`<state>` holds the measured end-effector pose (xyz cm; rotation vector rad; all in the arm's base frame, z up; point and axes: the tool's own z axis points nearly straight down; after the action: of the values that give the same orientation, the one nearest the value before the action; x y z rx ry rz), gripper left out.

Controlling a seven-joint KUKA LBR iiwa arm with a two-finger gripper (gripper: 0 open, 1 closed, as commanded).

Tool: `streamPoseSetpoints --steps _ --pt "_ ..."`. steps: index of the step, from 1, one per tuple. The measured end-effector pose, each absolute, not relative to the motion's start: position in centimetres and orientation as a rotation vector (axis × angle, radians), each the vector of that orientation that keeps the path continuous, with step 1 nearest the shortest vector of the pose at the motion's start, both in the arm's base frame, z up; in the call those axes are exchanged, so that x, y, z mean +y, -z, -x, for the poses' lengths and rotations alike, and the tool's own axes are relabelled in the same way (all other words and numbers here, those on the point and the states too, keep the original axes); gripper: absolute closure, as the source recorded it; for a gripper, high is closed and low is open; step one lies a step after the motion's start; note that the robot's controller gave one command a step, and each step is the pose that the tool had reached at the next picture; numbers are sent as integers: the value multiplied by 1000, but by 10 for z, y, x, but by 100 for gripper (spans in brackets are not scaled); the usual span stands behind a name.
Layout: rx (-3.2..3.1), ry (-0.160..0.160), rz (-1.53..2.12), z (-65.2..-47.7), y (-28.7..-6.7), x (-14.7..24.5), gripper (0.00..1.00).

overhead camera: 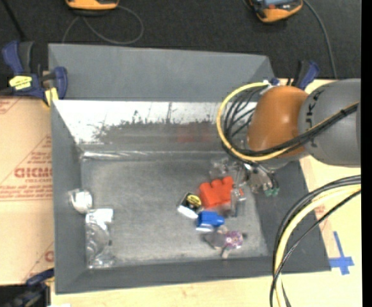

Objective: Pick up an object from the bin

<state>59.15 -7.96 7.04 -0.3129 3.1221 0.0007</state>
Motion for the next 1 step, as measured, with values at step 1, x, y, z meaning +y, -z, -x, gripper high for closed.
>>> streamPoseSetpoints --steps 1 --pt "3118 1 313 -593 -72 -81 0"
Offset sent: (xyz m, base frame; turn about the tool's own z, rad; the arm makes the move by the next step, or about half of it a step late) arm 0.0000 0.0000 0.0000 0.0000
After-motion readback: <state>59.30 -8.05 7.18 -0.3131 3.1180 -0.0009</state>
